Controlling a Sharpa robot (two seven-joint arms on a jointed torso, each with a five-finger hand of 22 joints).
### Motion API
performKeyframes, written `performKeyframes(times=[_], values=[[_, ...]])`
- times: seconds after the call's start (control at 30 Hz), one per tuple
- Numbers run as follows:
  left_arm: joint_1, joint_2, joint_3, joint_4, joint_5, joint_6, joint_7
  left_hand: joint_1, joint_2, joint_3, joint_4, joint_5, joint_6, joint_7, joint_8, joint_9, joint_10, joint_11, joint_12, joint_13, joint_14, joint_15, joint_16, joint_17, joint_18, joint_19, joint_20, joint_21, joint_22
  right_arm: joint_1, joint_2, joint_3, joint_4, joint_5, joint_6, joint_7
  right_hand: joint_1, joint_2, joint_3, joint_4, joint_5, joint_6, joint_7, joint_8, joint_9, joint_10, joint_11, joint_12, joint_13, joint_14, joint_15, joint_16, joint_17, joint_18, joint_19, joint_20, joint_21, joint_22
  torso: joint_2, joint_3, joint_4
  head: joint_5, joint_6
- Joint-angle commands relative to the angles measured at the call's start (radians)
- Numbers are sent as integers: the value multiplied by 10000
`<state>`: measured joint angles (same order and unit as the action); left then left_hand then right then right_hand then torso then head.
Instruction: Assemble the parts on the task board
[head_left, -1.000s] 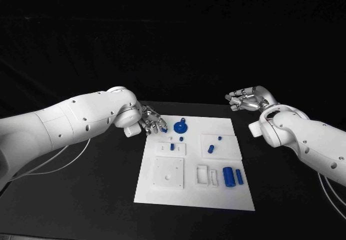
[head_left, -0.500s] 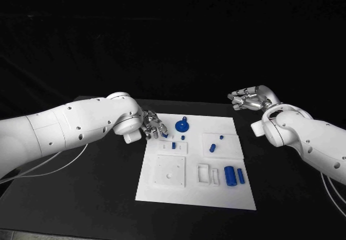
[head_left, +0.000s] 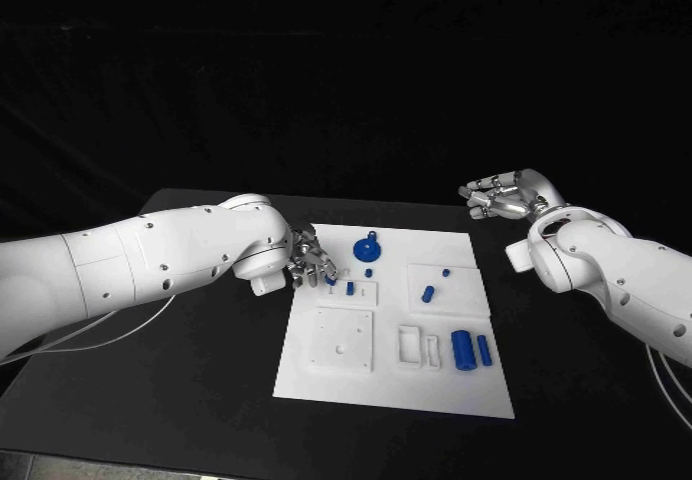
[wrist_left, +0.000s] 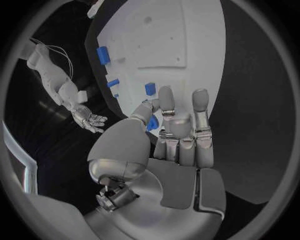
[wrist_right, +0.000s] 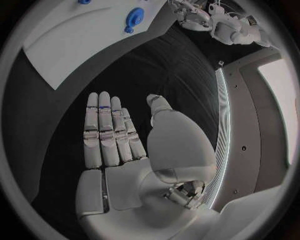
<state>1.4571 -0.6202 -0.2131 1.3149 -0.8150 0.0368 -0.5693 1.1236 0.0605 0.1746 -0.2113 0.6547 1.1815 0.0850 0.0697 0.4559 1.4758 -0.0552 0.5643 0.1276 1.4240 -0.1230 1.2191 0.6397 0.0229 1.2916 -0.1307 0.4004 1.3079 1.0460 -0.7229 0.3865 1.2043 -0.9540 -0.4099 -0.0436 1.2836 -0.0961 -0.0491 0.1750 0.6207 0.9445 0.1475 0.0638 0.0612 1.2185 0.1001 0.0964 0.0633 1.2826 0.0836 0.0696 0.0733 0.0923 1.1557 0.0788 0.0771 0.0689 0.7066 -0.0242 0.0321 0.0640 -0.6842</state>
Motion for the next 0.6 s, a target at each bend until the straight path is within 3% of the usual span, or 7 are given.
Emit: performKeyframes(times=[0.03, 0.6], values=[[16, 0, -33, 45, -252, 126, -174, 93, 4, 46, 16, 47, 1743, -1009, 34, 221, 412, -137, 38, 15, 22, 3, 42, -9, 128, -7, 36, 56, 191, -4, -10, 5, 9, 20, 146, 140, 40, 94, 71, -24, 38, 21, 17, -34, -3, -56, -18, -27, -9, -65, -7, -43, -15, -69, -56, 2, -19, -14, 6, -1, 6, -9, 16], [0, 124, -182, 95, -890, 178, -264, 62, 35, 64, 102, -51, 1757, -1016, 40, 249, 413, -131, 73, 48, 14, -10, 75, -81, 140, -35, 39, 136, 186, -5, -35, 5, 25, 40, 244, 205, 39, 63, 160, -34, 78, -29, 25, -36, -6, -77, -10, -46, -10, -98, 4, -45, -18, -69, -84, 13, -26, -15, 5, 9, -13, -22, -36]])
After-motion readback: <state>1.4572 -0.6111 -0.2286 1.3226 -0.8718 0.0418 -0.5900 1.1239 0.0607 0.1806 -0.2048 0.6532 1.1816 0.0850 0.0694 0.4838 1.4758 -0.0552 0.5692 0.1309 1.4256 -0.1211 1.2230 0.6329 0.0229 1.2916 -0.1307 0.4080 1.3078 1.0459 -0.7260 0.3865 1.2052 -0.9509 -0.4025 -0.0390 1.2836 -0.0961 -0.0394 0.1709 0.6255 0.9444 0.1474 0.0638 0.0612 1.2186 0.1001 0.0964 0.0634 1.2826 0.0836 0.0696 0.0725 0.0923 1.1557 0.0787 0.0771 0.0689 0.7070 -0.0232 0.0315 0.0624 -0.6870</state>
